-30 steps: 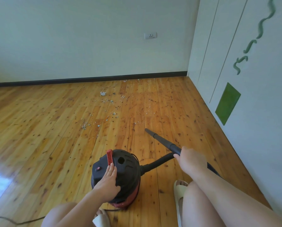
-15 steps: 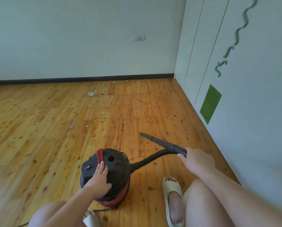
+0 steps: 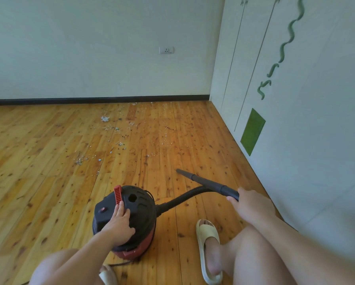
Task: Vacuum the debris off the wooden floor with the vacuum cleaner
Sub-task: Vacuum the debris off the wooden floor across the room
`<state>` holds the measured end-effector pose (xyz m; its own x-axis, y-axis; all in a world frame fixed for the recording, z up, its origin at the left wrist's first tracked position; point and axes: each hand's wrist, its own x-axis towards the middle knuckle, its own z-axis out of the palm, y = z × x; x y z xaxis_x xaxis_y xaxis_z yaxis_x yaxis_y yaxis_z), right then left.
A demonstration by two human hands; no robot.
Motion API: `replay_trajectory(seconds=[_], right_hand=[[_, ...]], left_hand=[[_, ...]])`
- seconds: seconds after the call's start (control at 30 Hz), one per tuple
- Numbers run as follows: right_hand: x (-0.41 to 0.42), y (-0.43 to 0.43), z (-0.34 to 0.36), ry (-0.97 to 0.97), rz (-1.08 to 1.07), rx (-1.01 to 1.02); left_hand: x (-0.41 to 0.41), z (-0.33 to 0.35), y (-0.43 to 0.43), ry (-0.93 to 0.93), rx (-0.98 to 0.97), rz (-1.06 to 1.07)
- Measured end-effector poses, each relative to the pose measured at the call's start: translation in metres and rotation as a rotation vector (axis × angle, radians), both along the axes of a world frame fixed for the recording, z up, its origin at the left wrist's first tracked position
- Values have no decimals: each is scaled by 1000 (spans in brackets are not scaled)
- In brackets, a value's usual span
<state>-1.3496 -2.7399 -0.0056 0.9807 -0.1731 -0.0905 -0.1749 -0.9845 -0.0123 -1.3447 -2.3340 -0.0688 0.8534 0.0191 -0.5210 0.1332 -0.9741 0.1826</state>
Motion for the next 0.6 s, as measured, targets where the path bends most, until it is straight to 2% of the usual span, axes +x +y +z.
replay_trajectory(seconds=[0.33,0.6], right_hand=[[-3,15,1,43,207,54],[4,30,-5,8,144,12]], left_hand=[[0,-1,4,0,-13,-6],[5,-3,-1,-21,-23,-5]])
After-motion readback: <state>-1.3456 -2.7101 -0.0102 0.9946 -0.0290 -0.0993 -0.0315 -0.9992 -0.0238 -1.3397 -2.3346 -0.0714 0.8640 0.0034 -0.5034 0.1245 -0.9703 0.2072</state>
